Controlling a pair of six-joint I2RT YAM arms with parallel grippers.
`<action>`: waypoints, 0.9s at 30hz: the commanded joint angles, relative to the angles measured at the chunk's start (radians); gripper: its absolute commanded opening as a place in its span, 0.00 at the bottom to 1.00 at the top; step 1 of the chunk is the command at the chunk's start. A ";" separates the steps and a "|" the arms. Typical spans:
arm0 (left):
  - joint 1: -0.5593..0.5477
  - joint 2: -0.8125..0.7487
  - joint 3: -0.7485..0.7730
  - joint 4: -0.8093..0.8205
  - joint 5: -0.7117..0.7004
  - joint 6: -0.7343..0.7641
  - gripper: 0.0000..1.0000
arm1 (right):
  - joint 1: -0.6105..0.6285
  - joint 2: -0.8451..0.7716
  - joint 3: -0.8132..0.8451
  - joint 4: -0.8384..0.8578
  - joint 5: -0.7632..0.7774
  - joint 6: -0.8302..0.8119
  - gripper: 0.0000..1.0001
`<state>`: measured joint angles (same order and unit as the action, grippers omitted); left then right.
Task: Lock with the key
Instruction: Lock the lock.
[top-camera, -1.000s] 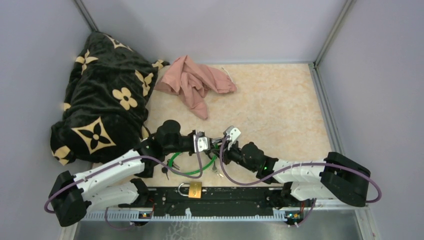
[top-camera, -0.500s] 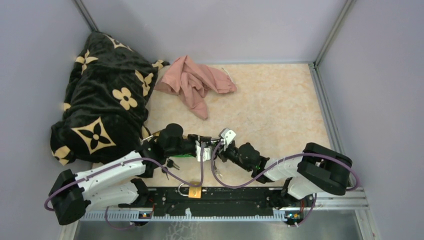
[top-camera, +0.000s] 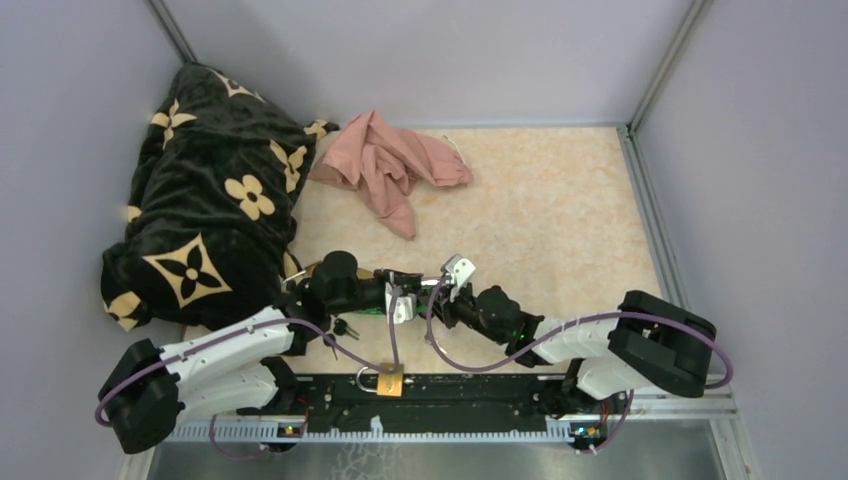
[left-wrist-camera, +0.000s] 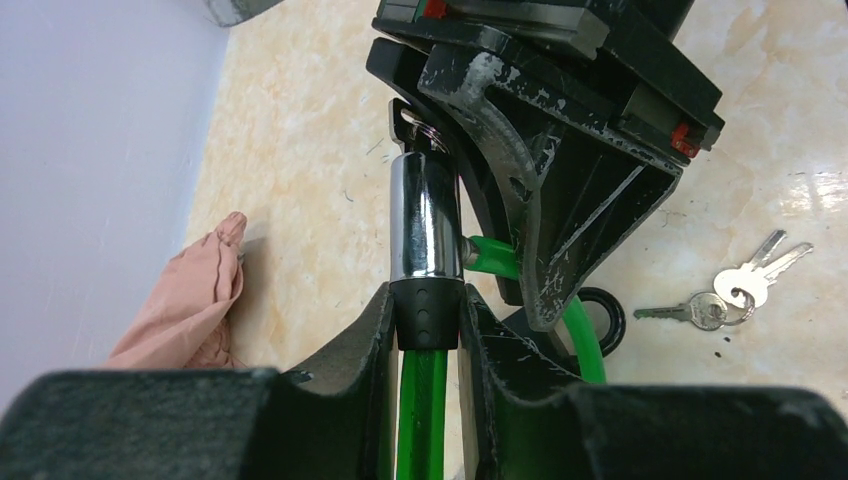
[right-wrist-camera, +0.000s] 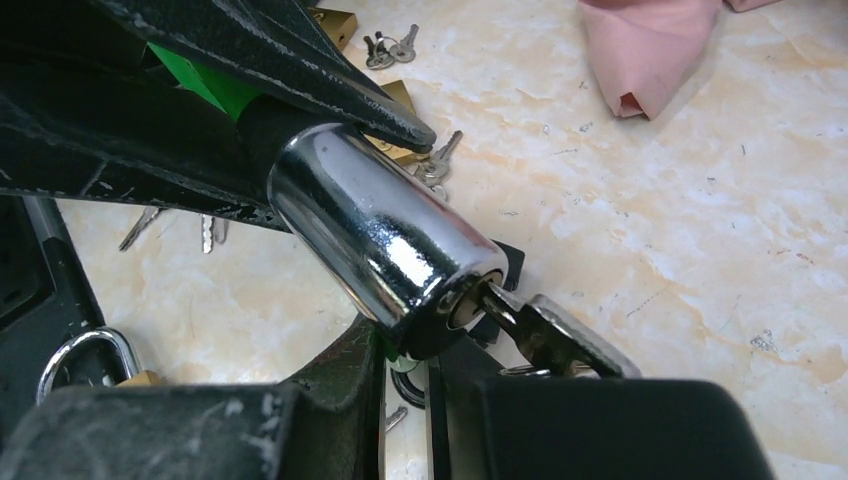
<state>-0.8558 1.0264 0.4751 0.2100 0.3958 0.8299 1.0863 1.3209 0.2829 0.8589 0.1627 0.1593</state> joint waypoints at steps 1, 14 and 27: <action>0.000 0.067 -0.086 -0.163 0.056 0.042 0.00 | -0.004 -0.011 0.097 0.165 -0.028 0.030 0.05; 0.033 0.048 -0.123 -0.105 0.029 0.045 0.00 | -0.009 -0.185 0.061 -0.145 -0.129 0.116 0.36; 0.040 0.042 -0.130 -0.098 0.032 0.058 0.00 | -0.185 -0.304 0.253 -0.872 -0.900 0.287 0.52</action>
<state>-0.8242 1.0500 0.3981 0.2768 0.4274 0.9142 0.9848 1.0538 0.4366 0.2314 -0.3664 0.3687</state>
